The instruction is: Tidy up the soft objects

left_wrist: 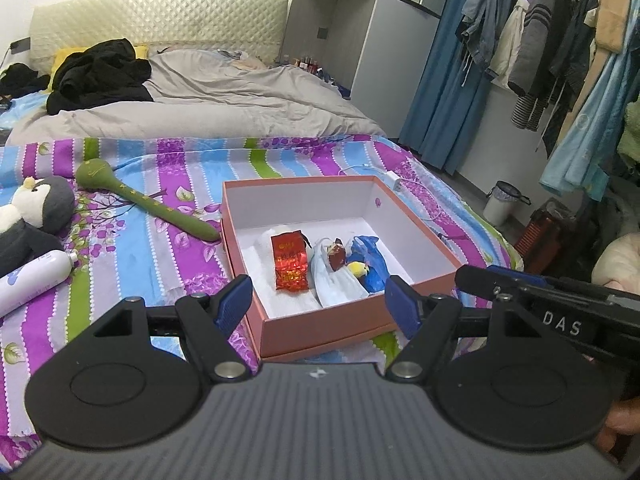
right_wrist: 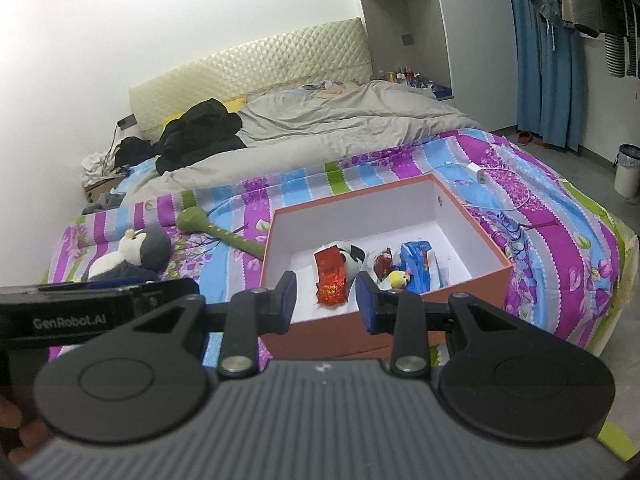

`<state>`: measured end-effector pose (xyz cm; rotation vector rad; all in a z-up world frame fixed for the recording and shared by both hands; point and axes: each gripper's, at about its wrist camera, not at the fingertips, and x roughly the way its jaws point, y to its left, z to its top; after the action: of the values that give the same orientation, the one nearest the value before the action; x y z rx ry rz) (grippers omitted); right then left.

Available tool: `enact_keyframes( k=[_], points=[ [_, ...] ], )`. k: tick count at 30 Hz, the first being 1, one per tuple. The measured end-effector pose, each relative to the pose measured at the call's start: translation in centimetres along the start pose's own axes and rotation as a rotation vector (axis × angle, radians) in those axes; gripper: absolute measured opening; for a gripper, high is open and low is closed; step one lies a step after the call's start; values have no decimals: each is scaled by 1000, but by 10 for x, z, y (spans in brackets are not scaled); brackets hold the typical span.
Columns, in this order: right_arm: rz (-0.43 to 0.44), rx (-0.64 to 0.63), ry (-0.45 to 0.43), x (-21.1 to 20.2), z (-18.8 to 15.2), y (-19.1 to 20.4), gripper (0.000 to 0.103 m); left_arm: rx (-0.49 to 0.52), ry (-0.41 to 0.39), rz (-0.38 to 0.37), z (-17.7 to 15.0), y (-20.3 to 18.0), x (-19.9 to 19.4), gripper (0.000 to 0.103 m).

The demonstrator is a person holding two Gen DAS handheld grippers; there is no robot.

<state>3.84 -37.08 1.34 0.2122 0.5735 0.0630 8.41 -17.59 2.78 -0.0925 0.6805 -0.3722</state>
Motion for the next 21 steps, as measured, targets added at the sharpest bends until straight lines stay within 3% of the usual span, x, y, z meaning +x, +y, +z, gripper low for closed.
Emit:
enact_keyframes(
  k=[21],
  points=[
    [-29, 9, 4, -8, -13, 0, 36, 6, 12, 6, -11, 6, -16, 78]
  ],
)
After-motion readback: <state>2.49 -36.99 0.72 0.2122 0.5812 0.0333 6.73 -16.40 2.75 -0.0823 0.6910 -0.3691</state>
